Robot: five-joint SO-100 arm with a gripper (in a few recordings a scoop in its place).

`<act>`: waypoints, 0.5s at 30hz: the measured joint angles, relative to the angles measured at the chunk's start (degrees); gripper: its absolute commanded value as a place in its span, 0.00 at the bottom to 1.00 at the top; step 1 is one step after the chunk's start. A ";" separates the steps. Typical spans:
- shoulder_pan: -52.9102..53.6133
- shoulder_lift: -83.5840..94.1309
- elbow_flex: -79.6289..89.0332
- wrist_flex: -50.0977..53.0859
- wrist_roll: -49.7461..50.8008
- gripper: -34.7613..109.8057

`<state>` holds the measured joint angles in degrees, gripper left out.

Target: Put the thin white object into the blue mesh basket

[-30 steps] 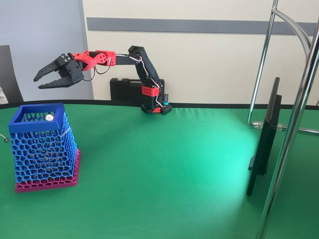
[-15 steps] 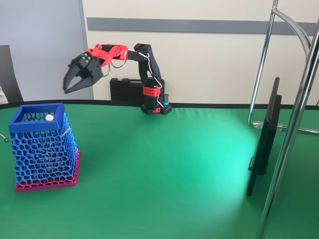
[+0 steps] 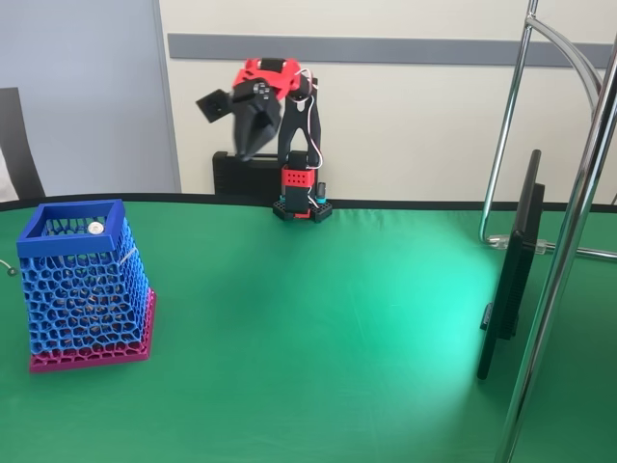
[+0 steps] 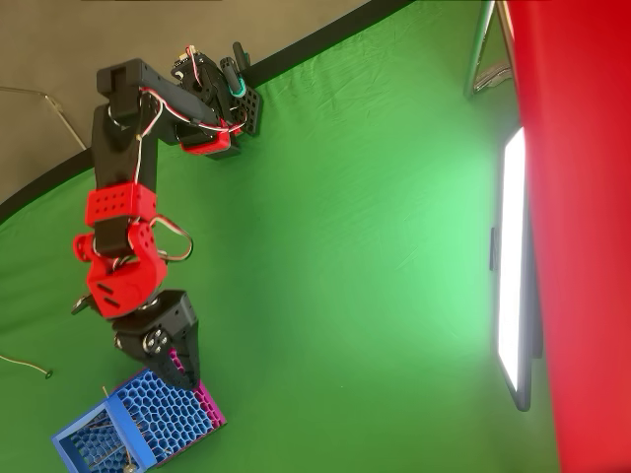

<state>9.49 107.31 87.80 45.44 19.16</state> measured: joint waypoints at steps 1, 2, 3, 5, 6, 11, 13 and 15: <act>-0.88 3.52 4.39 -0.44 -0.62 0.25; -1.76 7.12 9.14 -1.23 -1.32 0.25; -2.46 11.34 14.41 -2.55 -2.20 0.25; -3.69 18.54 25.05 -5.62 -3.69 0.25; -4.48 22.06 30.41 -7.56 -4.83 0.25; -8.00 35.77 56.34 -22.15 -8.70 0.25; -9.40 39.81 65.21 -29.09 -10.28 0.25; -10.20 42.54 72.33 -34.63 -11.51 0.25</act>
<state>-0.70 149.85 160.14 10.81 7.65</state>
